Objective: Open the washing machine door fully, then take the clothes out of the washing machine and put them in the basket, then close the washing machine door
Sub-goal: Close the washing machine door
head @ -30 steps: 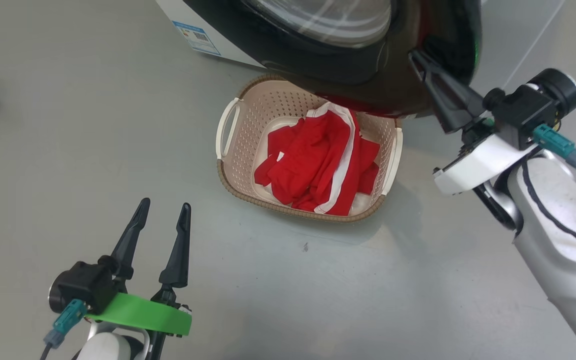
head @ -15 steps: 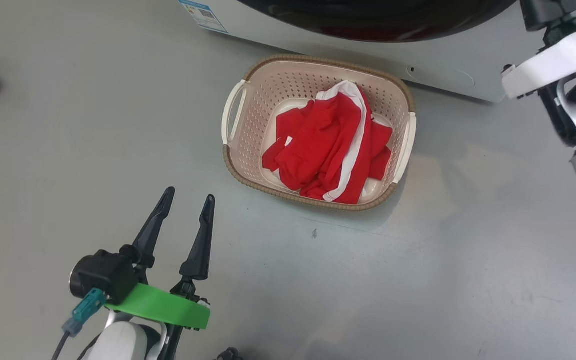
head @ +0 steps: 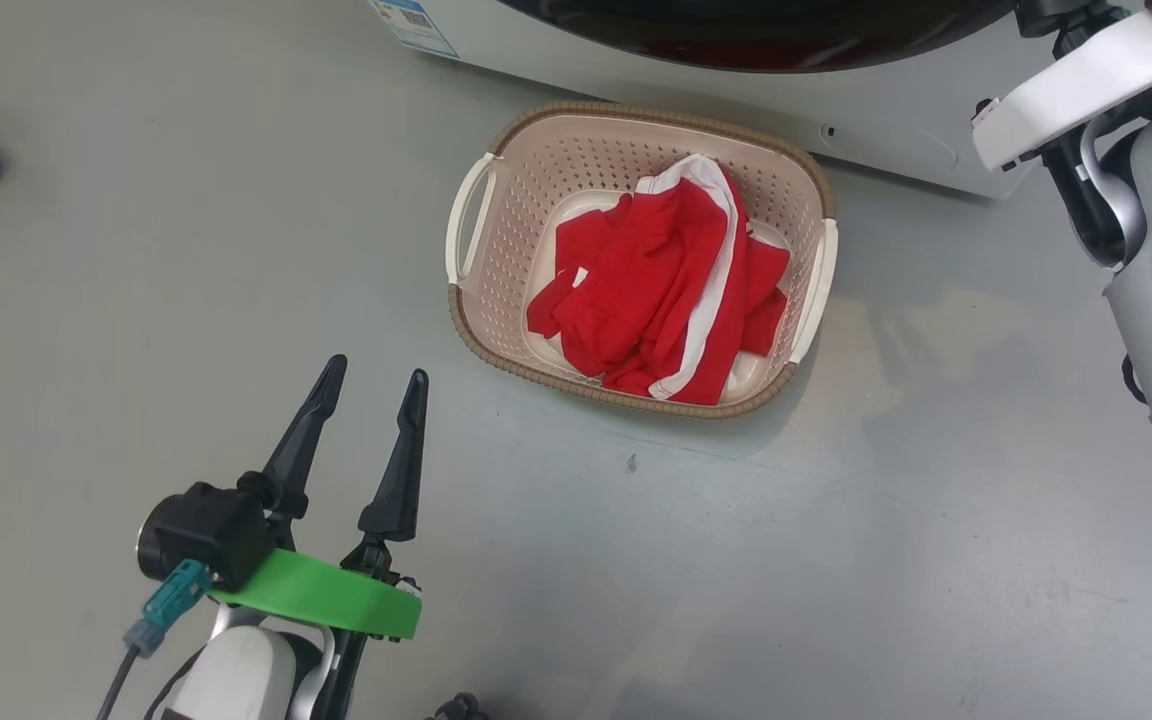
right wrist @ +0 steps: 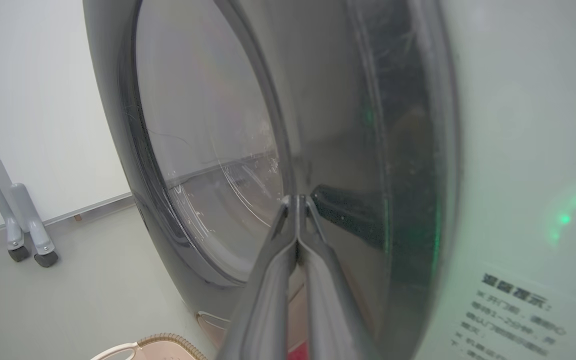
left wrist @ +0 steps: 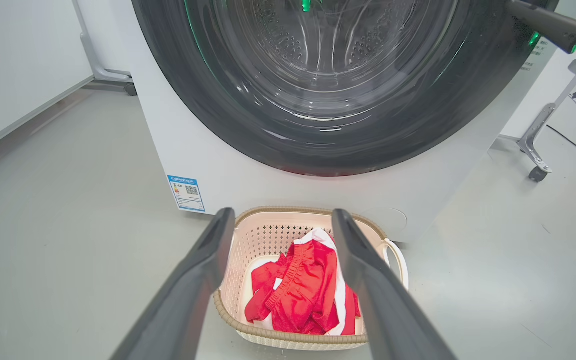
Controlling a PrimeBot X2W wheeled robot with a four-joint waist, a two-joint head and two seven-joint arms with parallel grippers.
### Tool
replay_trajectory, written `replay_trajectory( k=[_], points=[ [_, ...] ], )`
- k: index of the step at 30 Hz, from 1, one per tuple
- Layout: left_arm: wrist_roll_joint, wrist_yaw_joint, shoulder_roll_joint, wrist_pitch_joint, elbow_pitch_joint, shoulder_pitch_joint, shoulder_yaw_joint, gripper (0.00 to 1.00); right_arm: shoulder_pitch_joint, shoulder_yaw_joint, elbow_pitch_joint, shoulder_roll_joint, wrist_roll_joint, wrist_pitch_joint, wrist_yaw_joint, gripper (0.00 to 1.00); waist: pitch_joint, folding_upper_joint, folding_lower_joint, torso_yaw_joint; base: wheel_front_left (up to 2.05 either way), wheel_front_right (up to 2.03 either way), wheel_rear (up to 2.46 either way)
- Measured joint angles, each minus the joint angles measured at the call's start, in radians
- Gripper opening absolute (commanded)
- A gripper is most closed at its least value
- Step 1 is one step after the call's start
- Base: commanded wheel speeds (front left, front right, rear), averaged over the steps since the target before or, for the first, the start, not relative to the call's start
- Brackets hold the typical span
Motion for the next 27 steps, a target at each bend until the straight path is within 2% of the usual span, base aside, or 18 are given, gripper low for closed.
replay_trajectory(
  k=[8, 20, 22, 23, 24, 27],
  points=[
    [0.014, 0.001, -0.001, 0.0, 0.016, 0.0, 0.03, 1.0, 0.035, 0.007, 0.039, 0.01, 0.02, 0.001, 0.009, 0.0, -0.039, 0.0, 0.0, -0.019, 0.0, 0.0, 0.0],
    [0.09, 0.001, -0.002, 0.0, 0.027, 0.001, 0.115, 1.0, 0.253, -0.063, 0.021, 0.077, 0.081, 0.002, 0.014, 0.0, -0.123, 0.0, 0.0, -0.108, 0.0, 0.0, 0.0],
    [0.1, 0.001, -0.002, 0.0, 0.028, 0.002, 0.13, 1.0, 0.291, -0.074, 0.012, 0.089, 0.081, 0.002, 0.014, 0.43, -0.137, 0.0, 0.0, -0.129, 0.0, 0.0, 0.0],
    [0.108, 0.001, -0.002, 0.0, 0.028, 0.003, 0.14, 1.0, 0.307, -0.078, 0.008, 0.096, 0.081, 0.002, 0.013, 0.74, -0.144, 0.0, 0.0, -0.14, 0.0, 0.0, 0.0],
    [0.116, 0.001, -0.002, 0.0, 0.028, 0.004, 0.147, 1.0, 0.323, -0.086, 0.002, 0.102, 0.082, 0.002, 0.012, 1.0, -0.151, 0.0, 0.0, -0.152, 0.0, 0.0, 0.0],
    [0.136, 0.0, -0.002, 0.0, 0.029, 0.006, 0.165, 1.0, 0.366, -0.113, -0.017, 0.119, 0.09, 0.002, 0.011, 1.0, -0.17, 0.0, 0.0, -0.188, 0.0, 0.0, 0.0]
  ],
)
